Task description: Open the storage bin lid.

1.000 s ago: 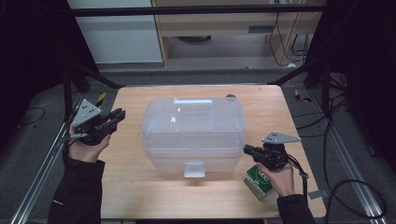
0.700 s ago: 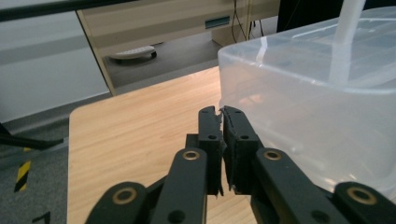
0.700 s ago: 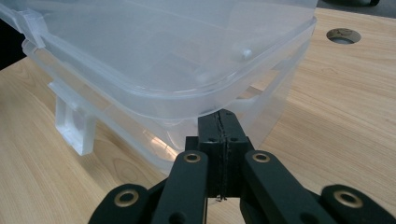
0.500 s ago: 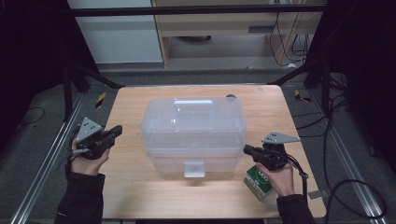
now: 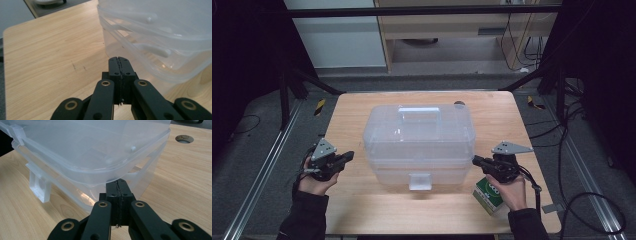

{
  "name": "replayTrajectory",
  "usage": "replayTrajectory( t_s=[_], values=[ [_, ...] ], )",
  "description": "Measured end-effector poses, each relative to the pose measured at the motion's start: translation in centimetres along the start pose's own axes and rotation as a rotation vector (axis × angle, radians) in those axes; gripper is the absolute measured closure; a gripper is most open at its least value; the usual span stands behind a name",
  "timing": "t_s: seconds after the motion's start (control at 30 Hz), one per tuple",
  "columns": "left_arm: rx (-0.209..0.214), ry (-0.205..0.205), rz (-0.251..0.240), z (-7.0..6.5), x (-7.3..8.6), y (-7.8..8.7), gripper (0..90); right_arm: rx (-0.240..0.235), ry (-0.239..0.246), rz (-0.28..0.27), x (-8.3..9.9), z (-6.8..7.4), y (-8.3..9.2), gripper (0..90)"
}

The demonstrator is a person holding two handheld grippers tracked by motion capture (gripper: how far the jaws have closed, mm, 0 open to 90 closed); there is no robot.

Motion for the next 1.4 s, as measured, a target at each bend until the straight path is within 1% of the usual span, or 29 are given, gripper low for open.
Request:
replayTrajectory(
  t_s=[0.1,0.13,0.17,0.2,0.23,0.33,0.4,0.47,0.57,0.67,0.73,0.77,0.83,0.97,1.07,1.1,1.17,1.27,1.4],
  values=[
    [0.036,-0.014,0.004,-0.6,-0.1,-0.3,89.2,-0.002,0.0,0.001,0.0,0.0,0.0,89.8],
    [0.05,-0.026,0.002,-0.8,-0.2,-0.4,89.2,-0.001,0.002,0.001,0.0,0.0,0.0,89.8],
    [0.05,-0.026,0.002,-0.8,-0.2,-0.4,89.2,-0.001,0.002,0.001,0.0,0.0,0.0,89.8],
    [0.067,-0.041,0.01,-1.4,-0.3,-0.5,89.2,-0.001,0.002,0.001,0.0,0.0,0.0,89.8],
    [0.086,-0.047,0.009,-1.6,-0.4,-0.6,89.2,-0.001,0.001,0.001,0.0,0.0,0.0,89.8],
    [0.121,-0.058,-0.001,-2.3,-0.7,-0.7,89.2,0.0,0.0,0.0,0.0,0.0,0.0,89.8],
    [0.149,-0.054,-0.021,-2.7,-1.0,-0.7,89.2,-0.001,-0.001,0.0,0.0,0.0,0.0,89.8],
    [0.157,-0.062,-0.029,-3.0,-1.3,-0.6,89.2,0.0,-0.003,-0.002,0.0,0.0,0.0,89.8],
    [0.144,-0.075,-0.031,-3.3,-1.6,-0.5,89.1,-0.001,-0.004,-0.005,0.0,0.0,0.0,89.8],
    [0.145,-0.073,-0.035,-3.3,-1.8,-0.5,89.1,-0.002,-0.008,-0.013,-0.1,0.0,0.0,89.8],
    [0.147,-0.067,-0.05,-3.3,-2.0,-0.4,89.1,-0.003,-0.006,-0.024,-0.4,0.1,0.2,89.8],
    [0.147,-0.067,-0.05,-3.3,-2.0,-0.4,89.1,-0.003,-0.006,-0.024,-0.4,0.1,0.2,89.8],
    [0.138,-0.069,-0.062,-3.3,-2.4,-0.3,89.1,-0.006,-0.004,-0.037,-0.7,0.1,0.3,89.8],
    [0.122,-0.062,-0.088,-3.1,-3.0,-0.1,89.1,-0.015,-0.01,-0.065,-1.4,0.2,0.6,89.8],
    [0.108,-0.048,-0.11,-2.9,-3.5,0.0,89.1,-0.019,-0.012,-0.082,-2.0,0.2,0.8,89.7],
    [0.108,-0.048,-0.11,-2.9,-3.5,0.0,89.1,-0.019,-0.012,-0.082,-2.0,0.2,0.8,89.7],
    [0.095,-0.035,-0.13,-2.8,-4.0,0.1,89.1,-0.032,-0.021,-0.098,-2.5,0.1,0.9,89.7],
    [0.086,-0.028,-0.147,-2.7,-4.4,0.1,89.1,-0.035,-0.023,-0.107,-3.0,0.1,1.1,89.7],
    [0.079,-0.028,-0.156,-2.6,-4.6,0.0,88.5,-0.036,-0.023,-0.112,-3.4,0.0,1.1,89.7]
  ],
)
Point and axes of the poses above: each handheld gripper's, and its own axes: y roughly backward along the jaws, x roughly out of its underside, z roughly to its left, the point moved 5 cm from there along -y, roughly forward along the jaws, and after that the axes turned 7 degrees about -y, right-handed, at the moved point
